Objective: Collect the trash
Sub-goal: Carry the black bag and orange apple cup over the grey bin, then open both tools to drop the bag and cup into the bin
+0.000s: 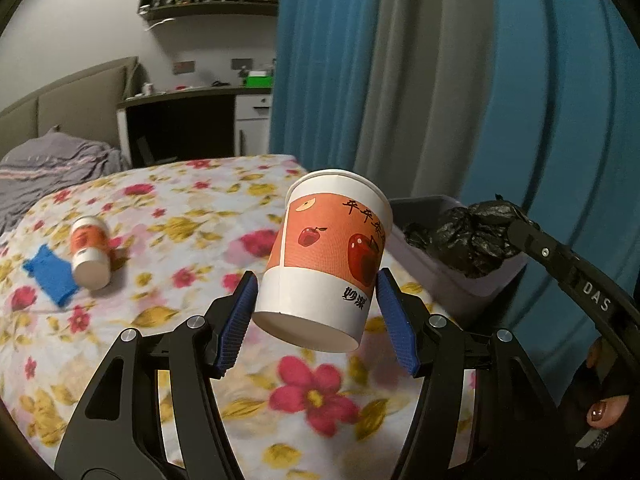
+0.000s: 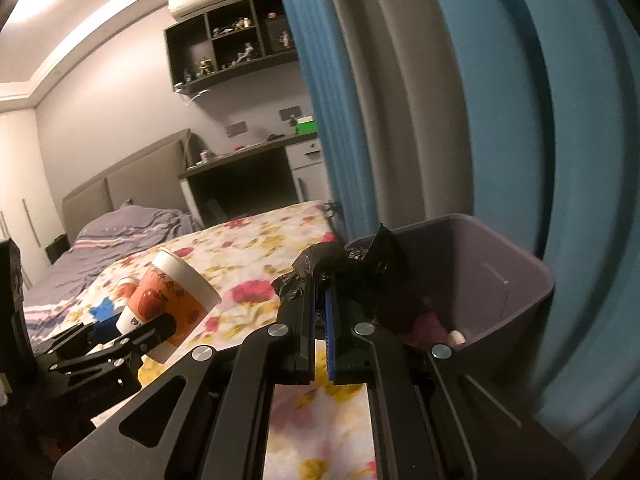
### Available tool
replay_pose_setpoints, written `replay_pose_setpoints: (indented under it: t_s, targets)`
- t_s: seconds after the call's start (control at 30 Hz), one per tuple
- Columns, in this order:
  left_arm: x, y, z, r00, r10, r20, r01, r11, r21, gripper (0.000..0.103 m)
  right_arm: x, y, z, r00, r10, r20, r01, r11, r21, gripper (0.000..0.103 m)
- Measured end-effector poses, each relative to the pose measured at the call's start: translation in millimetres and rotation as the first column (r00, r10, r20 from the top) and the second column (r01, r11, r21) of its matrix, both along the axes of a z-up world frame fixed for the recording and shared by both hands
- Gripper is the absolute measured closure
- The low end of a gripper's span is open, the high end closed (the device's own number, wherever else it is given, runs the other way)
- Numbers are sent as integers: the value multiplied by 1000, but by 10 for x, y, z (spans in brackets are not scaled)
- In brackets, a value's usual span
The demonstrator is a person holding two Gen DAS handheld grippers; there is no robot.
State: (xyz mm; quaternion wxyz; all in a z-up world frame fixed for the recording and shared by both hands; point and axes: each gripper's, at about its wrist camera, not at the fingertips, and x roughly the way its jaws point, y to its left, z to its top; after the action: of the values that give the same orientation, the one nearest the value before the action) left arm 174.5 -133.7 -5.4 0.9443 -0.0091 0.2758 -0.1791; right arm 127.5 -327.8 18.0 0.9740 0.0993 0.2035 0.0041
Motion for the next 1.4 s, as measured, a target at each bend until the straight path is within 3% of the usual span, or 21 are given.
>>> replay_pose_setpoints:
  t_s: [0.5, 1.27, 1.37, 1.4]
  targets:
    - [372, -838, 85, 979, -202, 13, 202, 974, -106, 43, 323, -568, -89, 993, -115, -34, 114, 993, -35, 98]
    - [908, -1375, -286, 926, -345, -154, 303, 921, -245, 43, 629, -821, -488, 973, -146, -180, 145, 989, -20, 98]
    - [984, -1419, -348, 911, -365, -193, 305, 909, -283, 43, 635, -830, -534, 970, -145, -196, 142, 990, -28, 94]
    - [997, -1433, -365, 907, -369, -202, 305, 908, -288, 43, 629, -839, -552, 969, -146, -198, 143, 989, -34, 85]
